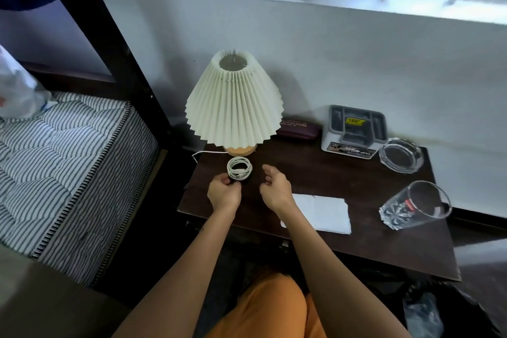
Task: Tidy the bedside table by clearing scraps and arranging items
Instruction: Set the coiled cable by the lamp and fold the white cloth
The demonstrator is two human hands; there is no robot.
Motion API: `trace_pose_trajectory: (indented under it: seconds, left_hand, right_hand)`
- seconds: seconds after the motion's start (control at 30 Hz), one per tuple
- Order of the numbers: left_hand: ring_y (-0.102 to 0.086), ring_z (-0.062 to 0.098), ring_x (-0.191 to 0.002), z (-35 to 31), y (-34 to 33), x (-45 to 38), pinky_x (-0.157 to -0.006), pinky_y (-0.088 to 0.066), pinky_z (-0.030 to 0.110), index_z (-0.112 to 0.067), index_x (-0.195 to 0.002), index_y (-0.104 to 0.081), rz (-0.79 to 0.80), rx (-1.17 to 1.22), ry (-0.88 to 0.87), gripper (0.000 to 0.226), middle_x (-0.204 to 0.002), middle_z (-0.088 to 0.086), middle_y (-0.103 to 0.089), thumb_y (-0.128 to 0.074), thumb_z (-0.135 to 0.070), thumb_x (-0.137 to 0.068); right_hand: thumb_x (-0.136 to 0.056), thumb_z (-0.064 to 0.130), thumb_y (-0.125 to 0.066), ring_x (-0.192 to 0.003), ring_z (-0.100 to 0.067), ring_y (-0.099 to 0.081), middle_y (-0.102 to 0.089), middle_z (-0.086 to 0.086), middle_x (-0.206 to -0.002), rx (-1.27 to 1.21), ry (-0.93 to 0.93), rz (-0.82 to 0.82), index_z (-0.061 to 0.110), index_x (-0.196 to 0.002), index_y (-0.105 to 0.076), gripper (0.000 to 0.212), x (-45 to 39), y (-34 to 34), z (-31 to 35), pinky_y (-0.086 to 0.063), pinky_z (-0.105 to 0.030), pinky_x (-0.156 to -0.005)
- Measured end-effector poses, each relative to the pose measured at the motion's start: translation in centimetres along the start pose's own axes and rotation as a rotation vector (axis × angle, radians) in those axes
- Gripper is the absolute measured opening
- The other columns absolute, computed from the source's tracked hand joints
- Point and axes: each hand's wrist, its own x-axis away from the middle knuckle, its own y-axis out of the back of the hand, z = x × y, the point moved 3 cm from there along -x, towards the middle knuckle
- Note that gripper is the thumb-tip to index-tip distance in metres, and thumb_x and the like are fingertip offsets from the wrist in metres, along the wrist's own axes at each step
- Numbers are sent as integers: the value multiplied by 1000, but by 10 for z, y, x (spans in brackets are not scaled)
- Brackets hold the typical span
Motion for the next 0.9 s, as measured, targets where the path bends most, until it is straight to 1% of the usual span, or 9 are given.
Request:
trace_pose_trajectory:
  seconds: [0.1, 0.2, 0.3, 0.4, 0.47, 0.53, 0.63, 0.73, 0.9]
  left_hand:
    - [-59, 24, -108, 1, -3, 19, -78, -40, 25, -7, -121, -56, 51, 5, -19, 36, -118, 9, -62, -60, -9, -85]
    - [-60, 24, -108, 5, -10, 40, -84, -45, 27, -8, -120, -56, 129, -31, -56, 36, -119, 8, -62, -60, -12, -85]
    - [-60, 24, -108, 11, -18, 62, -83, -44, 26, -7, -121, -56, 213, -77, -60, 37, -119, 10, -63, -61, -14, -85]
    - [-59, 25, -112, 14, -29, 81, -82, -42, 26, -5, -125, -53, 275, -127, -53, 42, -124, 12, -60, -62, -15, -86]
    - [-56, 26, -117, 15, -36, 90, -88, -44, 28, -4, -129, -50, 303, -182, -72, 47, -129, 14, -56, -63, -17, -85]
    - [-52, 29, -122, 18, -42, 95, -98, -45, 33, -2, -131, -47, 320, -267, -103, 54, -135, 15, -52, -64, -20, -83]
    - [-49, 32, -123, 22, -52, 103, -99, -43, 36, 1, -128, -48, 327, -343, -119, 54, -135, 17, -49, -65, -21, -82]
    - [-50, 34, -121, 23, -59, 107, -97, -44, 38, 1, -124, -50, 311, -377, -130, 52, -130, 18, -51, -67, -21, -80]
    - [-47, 34, -124, 23, -66, 106, -98, -44, 40, 0, -124, -48, 233, -426, -115, 56, -131, 18, -50, -70, -26, -79]
  right_hand:
    - [-87, -8, -47, -129, -25, -46, -48, -11, -141, 3, 8, -82, 9, -140, -41, 56, 15, 18, -7, -38, -28, -106]
    - [-87, -5, -50, -127, -24, -48, -52, -12, -137, 16, 8, -191, 8, -136, -46, 50, 34, 39, -19, -39, -28, -105]
    - [-88, 3, -53, -126, -24, -48, -51, -11, -136, 46, -37, -320, 8, -133, -48, 45, 54, 62, -37, -38, -26, -99]
    - [-88, 13, -55, -127, -30, -42, -45, -15, -137, 148, -133, -420, 9, -133, -46, 46, 66, 82, -58, -38, -34, -100]
    - [-88, 20, -56, -133, -35, -32, -33, -17, -146, 263, -182, -399, 13, -137, -41, 51, 74, 90, -69, -33, -40, -106]
    - [-90, 26, -55, -141, -37, -18, -15, -17, -155, 387, -181, -319, 20, -142, -35, 56, 78, 91, -79, -25, -45, -111]
    - [-92, 34, -52, -145, -37, -5, -1, -17, -158, 480, -172, -227, 25, -145, -28, 59, 82, 92, -92, -21, -48, -113]
    - [-93, 38, -49, -145, -38, -6, 0, -17, -158, 504, -174, -198, 24, -146, -25, 59, 82, 96, -99, -21, -48, -113]
    - [-94, 40, -46, -143, -37, -11, -10, -20, -157, 506, -157, -196, 17, -143, -31, 56, 80, 101, -103, -24, -47, -112]
